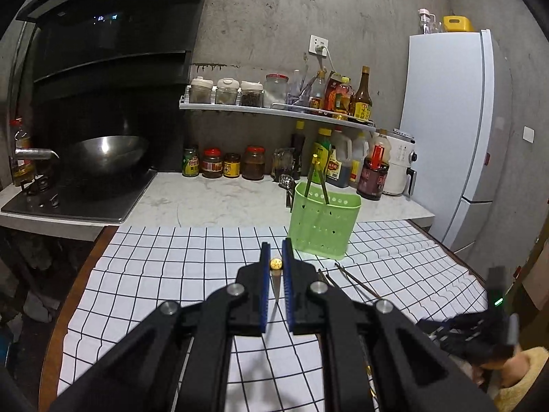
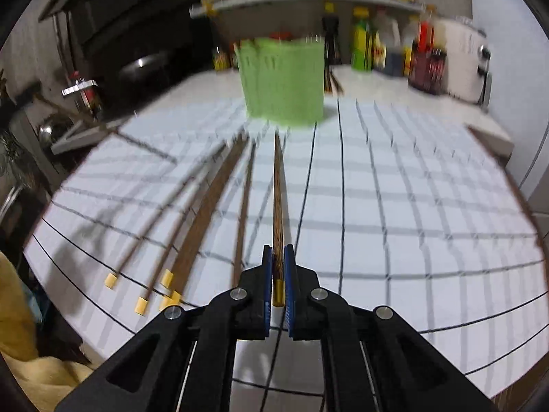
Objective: Organize utensils
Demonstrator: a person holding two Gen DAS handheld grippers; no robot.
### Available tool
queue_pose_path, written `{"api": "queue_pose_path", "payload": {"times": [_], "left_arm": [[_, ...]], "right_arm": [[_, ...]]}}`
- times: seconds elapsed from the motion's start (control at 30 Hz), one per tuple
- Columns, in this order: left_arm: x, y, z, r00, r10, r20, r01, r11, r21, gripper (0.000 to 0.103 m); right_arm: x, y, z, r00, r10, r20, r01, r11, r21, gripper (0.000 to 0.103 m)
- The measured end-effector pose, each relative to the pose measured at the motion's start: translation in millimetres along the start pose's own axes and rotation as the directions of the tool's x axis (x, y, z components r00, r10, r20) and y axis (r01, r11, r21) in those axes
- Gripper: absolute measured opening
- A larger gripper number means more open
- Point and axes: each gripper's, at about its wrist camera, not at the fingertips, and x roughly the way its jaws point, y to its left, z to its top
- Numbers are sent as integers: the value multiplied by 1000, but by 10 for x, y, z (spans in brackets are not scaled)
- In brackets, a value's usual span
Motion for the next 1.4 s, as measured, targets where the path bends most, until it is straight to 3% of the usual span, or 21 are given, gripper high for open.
{"api": "queue_pose_path", "payload": {"times": [0.17,0.27,0.37,0.8,0.83,0.87,1.03,1.17,1.4], "left_arm": [[-35,-77,-62,1000,17,0,-17,999,27,7],[-57,-123,-100,1000,25,0,-25,999,43,7],[-43,-133,-115,1000,27,-8,-26,999,47,7],[-20,-160,-140,999,28,-23,-27,998,57,7],[-19,-159,-142,999,29,-22,-28,998,56,7],[-20,-156,-142,999,29,-22,-27,998,54,7],[-40,-147,-130,1000,26,-13,-25,998,51,7],[-105,-162,-61,999,26,22,-27,999,47,7],[-168,-261,23,998,32,61,-37,996,80,7]], "right_arm": [[17,93,-157,1000,-30,3,30,996,-87,15],[-64,81,-264,999,-35,15,36,995,-97,23],[-90,70,-332,998,-34,43,37,996,-85,24],[-91,141,-381,996,-30,88,35,998,-56,23],[-84,138,-376,995,-31,92,36,998,-52,19],[-80,131,-375,995,-30,93,34,998,-47,7],[-179,123,-323,993,-29,113,35,998,-54,7],[-572,110,-108,976,2,218,7,999,-40,7],[-1377,136,497,919,39,393,-28,999,-34,7]]}}
